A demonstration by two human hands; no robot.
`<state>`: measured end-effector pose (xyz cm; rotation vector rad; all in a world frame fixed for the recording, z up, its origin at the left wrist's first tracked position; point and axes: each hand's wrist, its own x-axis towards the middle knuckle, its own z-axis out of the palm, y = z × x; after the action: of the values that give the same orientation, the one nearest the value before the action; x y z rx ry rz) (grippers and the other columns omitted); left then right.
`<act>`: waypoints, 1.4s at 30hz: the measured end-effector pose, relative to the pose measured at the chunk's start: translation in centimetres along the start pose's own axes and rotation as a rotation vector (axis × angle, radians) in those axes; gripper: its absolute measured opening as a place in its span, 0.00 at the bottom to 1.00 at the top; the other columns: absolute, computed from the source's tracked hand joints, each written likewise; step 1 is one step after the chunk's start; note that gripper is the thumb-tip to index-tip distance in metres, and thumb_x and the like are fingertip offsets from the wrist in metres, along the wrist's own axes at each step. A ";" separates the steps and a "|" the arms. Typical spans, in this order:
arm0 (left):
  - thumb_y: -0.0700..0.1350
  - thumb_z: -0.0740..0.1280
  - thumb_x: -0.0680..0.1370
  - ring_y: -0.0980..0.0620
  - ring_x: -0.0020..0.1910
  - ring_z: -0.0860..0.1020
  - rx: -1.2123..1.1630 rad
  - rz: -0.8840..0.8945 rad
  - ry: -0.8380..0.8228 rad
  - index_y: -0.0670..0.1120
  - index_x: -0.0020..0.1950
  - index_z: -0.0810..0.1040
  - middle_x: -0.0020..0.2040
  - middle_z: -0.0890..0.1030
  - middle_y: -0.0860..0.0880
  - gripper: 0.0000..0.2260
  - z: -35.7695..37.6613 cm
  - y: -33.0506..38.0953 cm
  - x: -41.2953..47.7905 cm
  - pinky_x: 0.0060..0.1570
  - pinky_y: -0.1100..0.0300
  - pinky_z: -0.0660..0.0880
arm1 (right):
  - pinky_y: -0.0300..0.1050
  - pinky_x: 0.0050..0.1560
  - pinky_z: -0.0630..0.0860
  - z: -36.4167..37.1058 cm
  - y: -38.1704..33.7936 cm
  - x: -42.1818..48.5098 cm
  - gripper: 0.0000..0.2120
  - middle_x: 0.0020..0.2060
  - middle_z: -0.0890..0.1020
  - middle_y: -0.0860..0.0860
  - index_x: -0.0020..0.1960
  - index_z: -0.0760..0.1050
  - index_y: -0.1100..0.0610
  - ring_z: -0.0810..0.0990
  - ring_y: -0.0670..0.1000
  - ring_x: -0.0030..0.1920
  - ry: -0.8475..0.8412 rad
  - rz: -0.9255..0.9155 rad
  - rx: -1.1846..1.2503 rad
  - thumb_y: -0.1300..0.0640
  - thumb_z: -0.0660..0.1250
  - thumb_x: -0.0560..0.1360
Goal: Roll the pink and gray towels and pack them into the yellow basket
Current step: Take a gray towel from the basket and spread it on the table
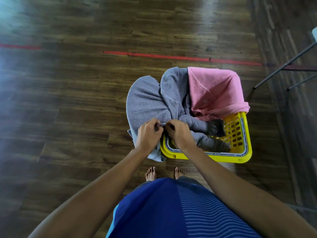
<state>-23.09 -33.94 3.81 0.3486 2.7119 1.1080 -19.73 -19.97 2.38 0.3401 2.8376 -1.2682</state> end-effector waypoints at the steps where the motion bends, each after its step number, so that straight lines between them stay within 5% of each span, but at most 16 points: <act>1: 0.42 0.65 0.76 0.49 0.35 0.75 -0.033 -0.012 0.012 0.47 0.41 0.74 0.35 0.78 0.51 0.04 -0.2 0.3 0.1 0.38 0.54 0.70 | 0.45 0.41 0.70 0.1 0.0 0.0 0.08 0.38 0.81 0.52 0.45 0.80 0.58 0.77 0.49 0.40 -0.014 0.006 -0.015 0.54 0.67 0.76; 5: 0.41 0.60 0.79 0.50 0.32 0.72 -0.139 -0.028 -0.001 0.44 0.37 0.71 0.31 0.74 0.48 0.10 -0.8 2.2 0.4 0.37 0.51 0.70 | 0.42 0.35 0.57 1.1 0.6 -0.2 0.11 0.32 0.71 0.50 0.34 0.70 0.54 0.75 0.55 0.38 -0.031 0.043 -0.083 0.62 0.67 0.73; 9: 0.41 0.58 0.79 0.53 0.29 0.65 -0.222 -0.030 0.053 0.41 0.34 0.66 0.29 0.70 0.43 0.13 -1.2 3.1 0.3 0.33 0.47 0.66 | 0.43 0.37 0.58 2.0 2.0 -0.3 0.05 0.38 0.82 0.58 0.38 0.76 0.56 0.78 0.60 0.43 -0.107 0.146 -0.112 0.62 0.64 0.72; 12: 0.41 0.56 0.77 0.54 0.29 0.62 -0.271 -0.008 0.105 0.45 0.31 0.61 0.28 0.65 0.43 0.14 -2.0 3.6 0.3 0.31 0.46 0.62 | 0.45 0.36 0.57 1.8 3.1 -0.6 0.09 0.38 0.79 0.59 0.38 0.73 0.54 0.78 0.62 0.47 -0.172 0.289 -0.086 0.57 0.64 0.77; 16: 0.39 0.56 0.80 0.57 0.25 0.62 -0.195 -0.080 0.209 0.50 0.30 0.61 0.26 0.63 0.53 0.18 -3.7 2.0 1.0 0.26 0.62 0.58 | 0.46 0.35 0.60 0.2 2.8 -0.7 0.11 0.34 0.75 0.53 0.40 0.74 0.56 0.77 0.57 0.40 -0.120 0.285 0.040 0.53 0.63 0.79; 18: 0.40 0.56 0.80 0.58 0.30 0.67 -0.103 -0.122 0.218 0.49 0.35 0.66 0.31 0.70 0.52 0.14 -4.4 0.1 1.5 0.32 0.61 0.65 | 0.48 0.36 0.65 -0.4 2.2 -0.5 0.10 0.33 0.76 0.53 0.42 0.74 0.59 0.77 0.55 0.36 -0.085 0.220 0.093 0.55 0.63 0.79; 20: 0.41 0.60 0.78 0.55 0.45 0.72 0.015 -0.088 0.110 0.50 0.47 0.72 0.46 0.75 0.52 0.04 -4.8 -1.5 1.6 0.47 0.57 0.70 | 0.51 0.39 0.71 -0.9 0.9 0.1 0.07 0.32 0.75 0.48 0.45 0.75 0.56 0.74 0.51 0.35 -0.066 0.155 0.134 0.54 0.63 0.78; 22: 0.43 0.65 0.75 0.52 0.58 0.69 0.131 0.076 -0.060 0.50 0.62 0.72 0.57 0.74 0.51 0.16 -4.0 -1.9 1.4 0.60 0.53 0.66 | 0.52 0.40 0.71 -1.4 -0.8 0.9 0.04 0.30 0.73 0.43 0.46 0.75 0.52 0.73 0.48 0.35 -0.089 0.074 0.135 0.55 0.63 0.78; 24: 0.46 0.65 0.74 0.50 0.60 0.71 0.156 0.198 -0.108 0.49 0.64 0.73 0.58 0.75 0.51 0.19 -2.8 -1.4 1.0 0.64 0.52 0.66 | 0.46 0.41 0.68 -2.0 -2.6 1.6 0.06 0.30 0.74 0.42 0.46 0.77 0.53 0.73 0.44 0.33 -0.092 -0.023 0.119 0.61 0.62 0.77; 28: 0.42 0.63 0.79 0.51 0.53 0.75 0.005 0.180 0.014 0.46 0.57 0.77 0.52 0.80 0.51 0.08 -2.0 -0.1 1.4 0.53 0.56 0.72 | 0.41 0.48 0.67 -3.2 -3.8 2.3 0.08 0.45 0.83 0.56 0.50 0.79 0.62 0.79 0.54 0.48 -0.059 -0.125 0.027 0.65 0.62 0.76; 32: 0.41 0.61 0.81 0.53 0.45 0.77 -0.033 0.231 0.077 0.45 0.54 0.78 0.47 0.80 0.50 0.08 -2.8 1.2 1.7 0.46 0.57 0.73 | 0.44 0.39 0.65 -3.6 -3.0 2.2 0.07 0.36 0.81 0.54 0.45 0.80 0.61 0.79 0.54 0.39 -0.051 -0.099 -0.061 0.58 0.66 0.75; 37: 0.39 0.56 0.80 0.54 0.40 0.73 -0.099 0.254 0.116 0.43 0.50 0.76 0.42 0.77 0.51 0.09 -4.0 4.3 2.1 0.41 0.61 0.69 | 0.43 0.37 0.61 -1.8 -1.3 2.3 0.07 0.33 0.77 0.54 0.37 0.75 0.52 0.78 0.57 0.39 0.004 0.069 -0.015 0.62 0.67 0.72; 42: 0.37 0.55 0.80 0.56 0.34 0.70 -0.208 0.168 0.190 0.42 0.48 0.74 0.36 0.73 0.53 0.09 -5.5 3.6 1.7 0.35 0.58 0.68 | 0.46 0.37 0.69 -1.3 0.7 1.8 0.09 0.38 0.80 0.58 0.48 0.78 0.57 0.80 0.58 0.40 -0.005 0.262 0.094 0.64 0.60 0.74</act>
<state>-25.64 -34.56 10.04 0.4669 2.7320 1.5271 -21.25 -18.20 2.60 0.6834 2.6242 -1.3439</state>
